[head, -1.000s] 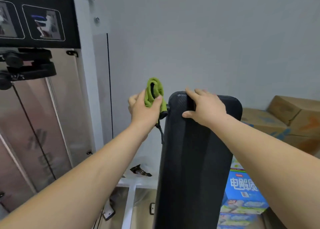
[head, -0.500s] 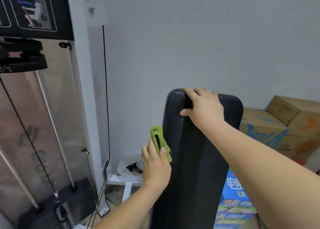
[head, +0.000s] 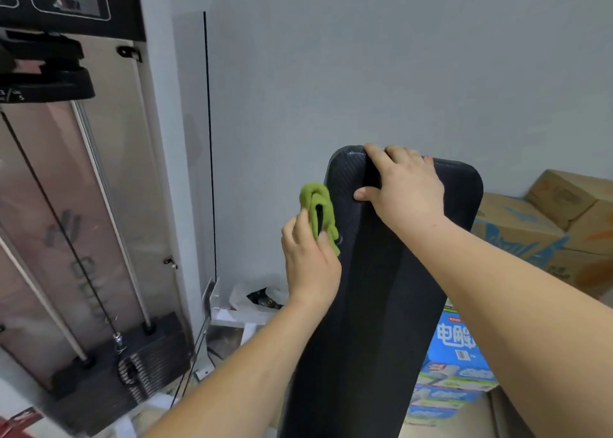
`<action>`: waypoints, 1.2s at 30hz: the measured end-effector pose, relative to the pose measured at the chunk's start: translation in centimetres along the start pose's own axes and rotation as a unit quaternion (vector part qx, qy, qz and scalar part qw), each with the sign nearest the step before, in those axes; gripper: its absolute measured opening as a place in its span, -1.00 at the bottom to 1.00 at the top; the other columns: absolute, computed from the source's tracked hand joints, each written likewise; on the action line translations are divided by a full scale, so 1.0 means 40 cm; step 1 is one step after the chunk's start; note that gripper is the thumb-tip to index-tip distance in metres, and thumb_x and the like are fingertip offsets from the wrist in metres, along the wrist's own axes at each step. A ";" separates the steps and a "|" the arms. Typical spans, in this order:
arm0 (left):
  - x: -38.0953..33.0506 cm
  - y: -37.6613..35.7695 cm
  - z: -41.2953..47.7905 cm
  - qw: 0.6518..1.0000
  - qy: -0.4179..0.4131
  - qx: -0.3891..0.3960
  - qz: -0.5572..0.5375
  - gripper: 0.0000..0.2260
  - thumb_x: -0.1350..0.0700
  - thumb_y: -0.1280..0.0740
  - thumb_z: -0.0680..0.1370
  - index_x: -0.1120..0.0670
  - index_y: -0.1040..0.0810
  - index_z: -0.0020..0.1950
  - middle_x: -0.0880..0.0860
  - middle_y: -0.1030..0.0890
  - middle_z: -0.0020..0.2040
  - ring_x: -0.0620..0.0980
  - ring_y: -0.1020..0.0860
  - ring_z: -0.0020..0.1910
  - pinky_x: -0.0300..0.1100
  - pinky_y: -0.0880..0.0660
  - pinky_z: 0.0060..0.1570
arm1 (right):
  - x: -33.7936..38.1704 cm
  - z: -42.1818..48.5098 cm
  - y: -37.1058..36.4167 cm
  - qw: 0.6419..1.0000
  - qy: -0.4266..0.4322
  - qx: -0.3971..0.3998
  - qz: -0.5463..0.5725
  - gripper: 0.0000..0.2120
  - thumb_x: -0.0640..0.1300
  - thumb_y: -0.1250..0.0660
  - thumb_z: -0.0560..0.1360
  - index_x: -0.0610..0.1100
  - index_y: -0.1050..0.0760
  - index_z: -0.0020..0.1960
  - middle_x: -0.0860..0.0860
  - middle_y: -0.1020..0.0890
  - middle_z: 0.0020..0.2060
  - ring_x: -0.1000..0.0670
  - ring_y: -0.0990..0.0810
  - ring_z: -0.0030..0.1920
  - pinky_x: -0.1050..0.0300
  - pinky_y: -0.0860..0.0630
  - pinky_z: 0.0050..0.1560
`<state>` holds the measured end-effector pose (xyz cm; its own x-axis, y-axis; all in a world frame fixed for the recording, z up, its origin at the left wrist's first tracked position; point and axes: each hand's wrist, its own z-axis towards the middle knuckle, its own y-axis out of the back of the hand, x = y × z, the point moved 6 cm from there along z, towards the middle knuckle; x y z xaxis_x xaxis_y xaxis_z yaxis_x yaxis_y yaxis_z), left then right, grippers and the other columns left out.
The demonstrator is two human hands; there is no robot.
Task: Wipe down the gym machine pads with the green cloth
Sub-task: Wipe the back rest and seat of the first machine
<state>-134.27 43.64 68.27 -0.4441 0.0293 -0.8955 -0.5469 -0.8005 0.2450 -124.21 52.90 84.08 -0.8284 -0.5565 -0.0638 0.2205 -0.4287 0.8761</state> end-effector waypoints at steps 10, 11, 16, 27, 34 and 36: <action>0.114 0.068 -0.061 0.994 0.065 0.092 0.012 -0.68 0.14 -0.17 0.70 0.03 -0.35 0.46 0.03 -0.46 0.25 0.04 -0.53 0.20 -0.14 -0.47 0.13 | 0.023 -0.057 -0.003 0.999 -0.015 0.029 0.031 -0.16 0.21 -0.35 0.59 0.13 0.07 0.69 -0.09 -0.04 0.68 -0.14 0.06 0.68 -0.21 -0.03 0.64; 0.057 0.081 -0.007 0.996 0.032 0.083 -0.003 -0.66 0.14 -0.17 0.70 0.02 -0.34 0.48 0.02 -0.46 0.27 0.01 -0.51 0.21 -0.14 -0.45 0.17 | 0.034 -0.100 -0.010 0.999 -0.012 0.002 0.050 -0.16 0.16 -0.36 0.59 0.12 0.07 0.69 -0.12 -0.01 0.68 -0.15 0.07 0.68 -0.21 -0.05 0.63; -0.053 0.049 0.089 0.997 -0.016 0.076 -0.015 -0.55 0.15 -0.15 0.69 -0.05 -0.23 0.59 0.04 -0.36 0.36 -0.03 -0.43 0.26 -0.13 -0.41 0.29 | 0.058 -0.330 -0.149 0.999 -0.048 0.001 0.016 -0.12 0.11 -0.46 0.51 0.17 -0.03 0.67 -0.22 -0.01 0.65 -0.30 0.01 0.64 -0.39 -0.30 0.46; 0.407 0.011 -0.261 0.943 0.269 0.192 -0.041 -0.68 0.28 -0.13 0.67 0.01 -0.44 0.36 0.06 -0.54 0.19 -0.09 -0.62 -0.02 -0.20 -0.64 -0.07 | 0.041 -0.380 -0.254 0.994 -0.079 0.081 0.003 0.00 0.03 -0.49 0.53 0.24 0.18 0.65 -0.11 0.16 0.66 -0.27 0.19 0.65 -0.10 -0.70 -0.03; 0.218 -0.003 -0.037 0.986 0.101 0.125 -0.050 -0.62 0.14 -0.12 0.71 -0.18 -0.32 0.49 -0.08 -0.47 0.31 -0.13 -0.52 0.21 -0.22 -0.53 0.17 | 0.042 -0.377 -0.260 0.994 -0.082 0.067 -0.014 -0.01 0.03 -0.50 0.51 0.23 0.13 0.66 -0.14 0.08 0.66 -0.30 0.12 0.64 -0.06 -0.65 -0.22; 0.293 0.005 -0.151 0.982 0.151 0.117 0.001 -0.65 0.19 -0.12 0.70 -0.10 -0.36 0.46 -0.02 -0.46 0.23 -0.14 -0.53 0.07 -0.36 -0.49 -0.02 | 0.043 -0.377 -0.266 0.994 -0.080 0.072 -0.019 0.00 0.03 -0.50 0.51 0.23 0.15 0.65 -0.14 0.09 0.65 -0.30 0.12 0.64 -0.06 -0.65 -0.23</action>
<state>-135.28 40.20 55.59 -0.2335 -0.1787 -0.9558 -0.7096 -0.6408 0.2932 -120.21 45.76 67.45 -0.9085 -0.4167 -0.0324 0.1200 -0.3343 0.9348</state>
